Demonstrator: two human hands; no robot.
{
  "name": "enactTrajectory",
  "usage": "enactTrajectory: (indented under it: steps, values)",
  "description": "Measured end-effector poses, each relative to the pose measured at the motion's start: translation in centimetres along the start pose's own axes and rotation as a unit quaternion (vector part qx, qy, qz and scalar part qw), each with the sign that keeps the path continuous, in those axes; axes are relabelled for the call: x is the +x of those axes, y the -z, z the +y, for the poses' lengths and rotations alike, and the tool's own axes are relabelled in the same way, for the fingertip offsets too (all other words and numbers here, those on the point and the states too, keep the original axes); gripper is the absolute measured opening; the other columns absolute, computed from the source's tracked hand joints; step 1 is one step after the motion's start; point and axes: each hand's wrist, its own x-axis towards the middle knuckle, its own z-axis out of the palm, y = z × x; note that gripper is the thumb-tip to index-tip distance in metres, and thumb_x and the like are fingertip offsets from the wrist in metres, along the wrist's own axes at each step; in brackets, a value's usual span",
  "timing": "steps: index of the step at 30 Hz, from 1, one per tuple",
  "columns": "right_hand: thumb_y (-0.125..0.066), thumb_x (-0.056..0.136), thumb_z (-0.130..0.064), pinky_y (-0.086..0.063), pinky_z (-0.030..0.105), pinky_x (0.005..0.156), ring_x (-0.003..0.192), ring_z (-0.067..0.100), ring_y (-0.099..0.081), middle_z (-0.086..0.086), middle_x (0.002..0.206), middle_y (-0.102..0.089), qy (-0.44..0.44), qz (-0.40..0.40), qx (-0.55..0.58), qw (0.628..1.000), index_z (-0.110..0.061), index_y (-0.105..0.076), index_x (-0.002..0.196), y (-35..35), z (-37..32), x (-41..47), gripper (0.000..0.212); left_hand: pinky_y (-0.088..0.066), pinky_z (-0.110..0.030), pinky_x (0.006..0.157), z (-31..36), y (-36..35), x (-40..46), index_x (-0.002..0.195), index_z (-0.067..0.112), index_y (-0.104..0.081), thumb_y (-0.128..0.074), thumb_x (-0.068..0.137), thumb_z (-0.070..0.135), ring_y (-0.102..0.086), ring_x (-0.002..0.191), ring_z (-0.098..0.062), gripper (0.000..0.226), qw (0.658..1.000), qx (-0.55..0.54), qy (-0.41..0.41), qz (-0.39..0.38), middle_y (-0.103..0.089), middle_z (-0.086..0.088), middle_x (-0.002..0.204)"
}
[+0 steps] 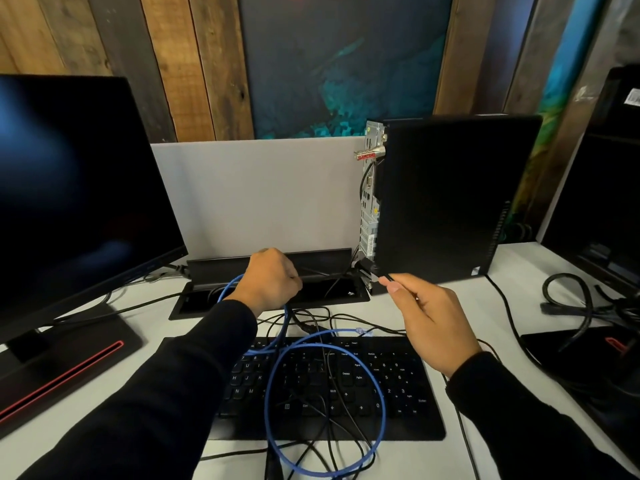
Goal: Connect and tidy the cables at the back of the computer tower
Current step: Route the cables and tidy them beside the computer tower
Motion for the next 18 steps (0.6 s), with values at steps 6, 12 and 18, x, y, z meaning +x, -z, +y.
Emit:
enactTrajectory:
  steps: [6, 12, 18]
  values:
    - [-0.055, 0.102, -0.009, -0.039, 0.015, 0.058, 0.067, 0.013, -0.054, 0.001, 0.073, -0.054, 0.029, 0.022, -0.053, 0.998, -0.012, -0.078, 0.104, -0.6, 0.5, 0.0, 0.024, -0.044, -0.016, 0.06, 0.5, 0.3, -0.2, 0.073, 0.016, -0.071, -0.085, 0.077, 0.047, -0.062, 0.078, -0.007, 0.034, 0.995, -0.071, 0.074, 0.012, -0.069, 0.002, 0.077]
    - [-0.061, 0.096, -0.014, -0.036, 0.008, 0.061, 0.062, 0.009, -0.051, 0.001, 0.069, -0.052, 0.075, 0.032, -0.004, 0.997, -0.009, -0.08, 0.094, -0.6, 0.0, 0.0, 0.02, -0.054, -0.036, 0.083, 1.1, 1.1, 0.0, 0.105, 0.004, -0.068, -0.081, 0.074, 0.062, -0.064, 0.099, -0.027, 0.067, 0.993, 0.054, 0.066, -0.087, -0.07, -0.01, 0.101]
    - [-0.059, 0.094, -0.02, -0.037, 0.011, 0.061, 0.058, 0.011, -0.048, 0.003, 0.066, -0.053, 0.09, 0.054, 0.06, 0.993, -0.011, -0.081, 0.094, -0.5, -1.0, 0.3, 0.023, -0.044, -0.037, 0.074, 1.0, 0.0, 0.2, 0.111, 0.016, -0.051, -0.052, 0.096, 0.06, -0.055, 0.082, -0.026, 0.046, 0.996, 0.081, -0.004, -0.034, -0.052, -0.003, 0.085]
